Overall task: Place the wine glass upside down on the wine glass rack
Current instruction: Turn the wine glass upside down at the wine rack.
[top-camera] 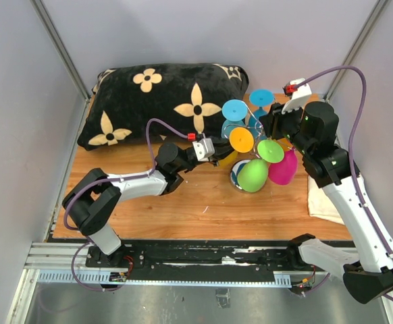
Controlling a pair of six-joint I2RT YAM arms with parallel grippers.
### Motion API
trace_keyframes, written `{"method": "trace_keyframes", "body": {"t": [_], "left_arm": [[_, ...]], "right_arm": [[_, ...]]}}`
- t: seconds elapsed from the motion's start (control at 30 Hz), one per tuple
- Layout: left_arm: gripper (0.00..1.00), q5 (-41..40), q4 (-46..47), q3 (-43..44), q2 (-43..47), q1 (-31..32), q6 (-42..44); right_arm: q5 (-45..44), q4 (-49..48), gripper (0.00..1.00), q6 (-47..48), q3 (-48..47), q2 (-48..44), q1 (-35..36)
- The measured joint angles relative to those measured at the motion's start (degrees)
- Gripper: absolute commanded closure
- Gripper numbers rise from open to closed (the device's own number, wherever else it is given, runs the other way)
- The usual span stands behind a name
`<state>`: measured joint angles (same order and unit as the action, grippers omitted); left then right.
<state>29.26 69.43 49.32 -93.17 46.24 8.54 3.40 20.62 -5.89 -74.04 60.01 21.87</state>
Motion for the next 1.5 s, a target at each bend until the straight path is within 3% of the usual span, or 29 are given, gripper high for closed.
{"method": "trace_keyframes", "body": {"t": [0.6,0.93,1.5], "left_arm": [[1.0,-5.49,3.76,2.4,-3.02,-1.86,-0.9],[1.0,-8.81,8.94,-1.03,-2.23,-2.69,-2.12],[1.0,-5.11,11.54,-8.04,3.21,-2.78,-3.67]], "right_arm": [[0.07,-0.22,0.98,0.37,0.09,0.0,0.0],[0.04,-0.22,0.98,0.59,0.09,0.0,0.0],[1.75,-0.76,0.98,0.83,0.09,0.39,0.02]]}}
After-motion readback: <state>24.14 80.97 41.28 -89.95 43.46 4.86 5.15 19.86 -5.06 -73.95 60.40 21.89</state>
